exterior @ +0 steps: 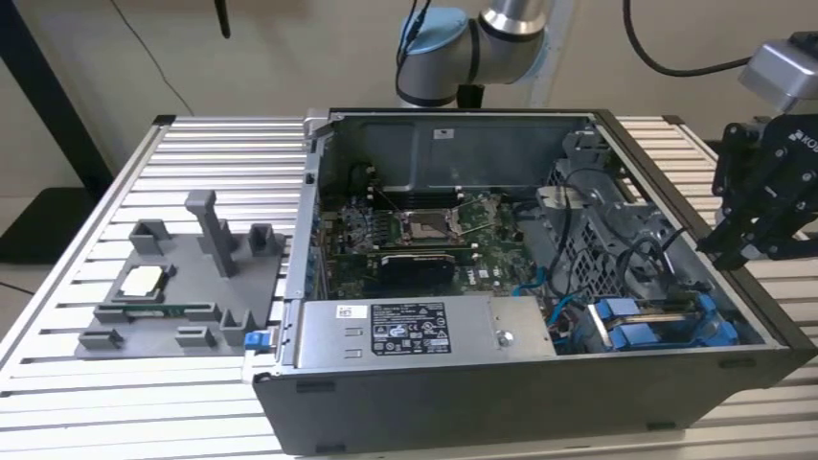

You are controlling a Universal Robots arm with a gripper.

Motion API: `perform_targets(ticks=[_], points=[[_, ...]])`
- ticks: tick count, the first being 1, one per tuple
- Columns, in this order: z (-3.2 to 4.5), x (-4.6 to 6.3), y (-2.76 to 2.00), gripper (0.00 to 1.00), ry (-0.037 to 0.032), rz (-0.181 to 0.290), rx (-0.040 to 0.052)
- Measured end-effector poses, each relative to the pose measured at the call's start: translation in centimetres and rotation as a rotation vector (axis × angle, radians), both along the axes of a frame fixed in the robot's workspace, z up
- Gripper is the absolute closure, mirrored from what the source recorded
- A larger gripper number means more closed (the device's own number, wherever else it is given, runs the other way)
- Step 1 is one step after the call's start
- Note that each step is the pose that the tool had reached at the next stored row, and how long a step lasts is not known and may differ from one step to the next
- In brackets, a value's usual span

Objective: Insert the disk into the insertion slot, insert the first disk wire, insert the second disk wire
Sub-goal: 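Insert the second disk wire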

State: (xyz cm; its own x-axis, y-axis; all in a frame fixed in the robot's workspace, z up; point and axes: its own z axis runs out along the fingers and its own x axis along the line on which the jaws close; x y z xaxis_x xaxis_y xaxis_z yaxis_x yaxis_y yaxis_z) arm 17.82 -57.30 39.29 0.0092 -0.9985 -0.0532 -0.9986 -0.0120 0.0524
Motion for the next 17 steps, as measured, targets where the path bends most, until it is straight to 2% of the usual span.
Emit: perform_targets(ticks=[4, 5, 9, 12, 16, 17], points=[[-0.01, 0.1, 0.04, 0.73, 0.0, 0.0, 0.0001], [-0.09, 0.3, 0.05, 0.73, 0.0005, 0.0, 0.0], [-0.27, 0.8, 0.17, 0.73, 0.0011, 0.0, 0.0057], [-0.32, 1.0, 0.37, 0.73, 0.001, 0.0, 0.0225], [-0.36, 1.2, 0.6, 0.73, 0.0011, 0.0, 0.0589], [-0.36, 1.2, 0.62, 0.73, 0.0012, 0.0, 0.0614]])
